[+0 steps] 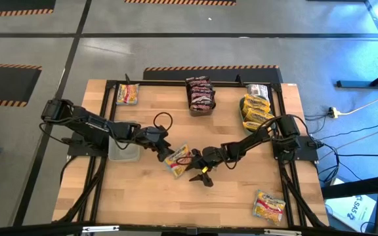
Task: Sort Maruchan noodles
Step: Put the left blue noodle pack into the gray bin
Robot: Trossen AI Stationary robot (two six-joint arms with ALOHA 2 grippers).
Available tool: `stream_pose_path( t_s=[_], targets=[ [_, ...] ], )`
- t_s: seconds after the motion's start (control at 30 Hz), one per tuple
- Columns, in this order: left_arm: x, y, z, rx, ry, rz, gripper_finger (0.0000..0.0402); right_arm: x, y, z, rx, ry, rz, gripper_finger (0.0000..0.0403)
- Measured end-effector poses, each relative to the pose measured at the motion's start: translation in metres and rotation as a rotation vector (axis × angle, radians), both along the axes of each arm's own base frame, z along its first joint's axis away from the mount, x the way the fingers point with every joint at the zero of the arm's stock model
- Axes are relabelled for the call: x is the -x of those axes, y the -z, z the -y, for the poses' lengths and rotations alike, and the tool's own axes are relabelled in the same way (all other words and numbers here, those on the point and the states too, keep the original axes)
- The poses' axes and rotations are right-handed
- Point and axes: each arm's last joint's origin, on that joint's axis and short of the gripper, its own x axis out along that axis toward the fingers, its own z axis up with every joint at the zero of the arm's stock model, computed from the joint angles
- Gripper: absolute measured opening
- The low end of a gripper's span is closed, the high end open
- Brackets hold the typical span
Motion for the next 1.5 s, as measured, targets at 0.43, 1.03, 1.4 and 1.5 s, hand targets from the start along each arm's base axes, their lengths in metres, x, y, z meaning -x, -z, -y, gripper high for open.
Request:
stream_pose_path(
  t_s=[0.43,1.03,1.4,1.5],
  targets=[
    [-0.001,0.004,-0.005,0.077,0.007,-0.023,0.0242,0.0,-0.001,0.0,-0.002,0.0,0.009,0.0243],
    [-0.018,0.034,-0.006,0.177,0.087,-0.036,0.0239,-0.001,-0.002,0.0,0.001,0.005,0.019,0.0243],
    [-0.014,0.04,-0.01,0.135,0.024,-0.107,0.0236,-0.006,-0.008,-0.001,0.004,0.025,0.048,0.0243],
    [-0.013,0.041,-0.013,0.132,0.012,-0.125,0.0236,-0.013,-0.017,-0.009,0.018,-0.002,0.096,0.0243]
  ],
)
